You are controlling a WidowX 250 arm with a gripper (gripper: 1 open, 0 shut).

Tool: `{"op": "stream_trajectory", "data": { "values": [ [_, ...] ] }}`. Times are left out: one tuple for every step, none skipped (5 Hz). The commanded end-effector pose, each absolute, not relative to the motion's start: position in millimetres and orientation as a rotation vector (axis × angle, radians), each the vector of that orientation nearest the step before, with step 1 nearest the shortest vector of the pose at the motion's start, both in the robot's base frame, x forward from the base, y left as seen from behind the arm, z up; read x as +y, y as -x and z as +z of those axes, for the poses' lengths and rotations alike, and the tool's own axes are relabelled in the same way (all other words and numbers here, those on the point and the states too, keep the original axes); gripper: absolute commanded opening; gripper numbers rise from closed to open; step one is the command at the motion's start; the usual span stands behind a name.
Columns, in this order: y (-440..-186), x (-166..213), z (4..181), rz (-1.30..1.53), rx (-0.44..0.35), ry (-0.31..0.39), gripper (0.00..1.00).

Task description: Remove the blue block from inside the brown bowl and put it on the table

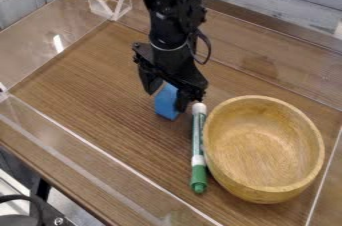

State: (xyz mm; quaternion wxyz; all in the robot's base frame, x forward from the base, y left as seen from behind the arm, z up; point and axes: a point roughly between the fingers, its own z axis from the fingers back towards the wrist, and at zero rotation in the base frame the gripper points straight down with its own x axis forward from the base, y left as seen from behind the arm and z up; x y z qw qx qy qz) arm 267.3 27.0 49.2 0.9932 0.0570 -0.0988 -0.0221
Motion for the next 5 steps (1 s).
{"op": "stream_trajectory", "data": {
  "values": [
    [-277.5,29.4,62.5,-0.036,-0.251,-0.114,0.00],
    [-277.5,28.7,64.3,-0.038,-0.251,-0.113,0.00],
    [-278.0,28.5,62.9,-0.040,-0.252,-0.112,1.00],
    [-278.5,28.2,61.4,-0.041,-0.253,-0.112,1.00],
    [-278.6,27.4,62.6,-0.043,-0.255,-0.110,1.00]
  ]
}}
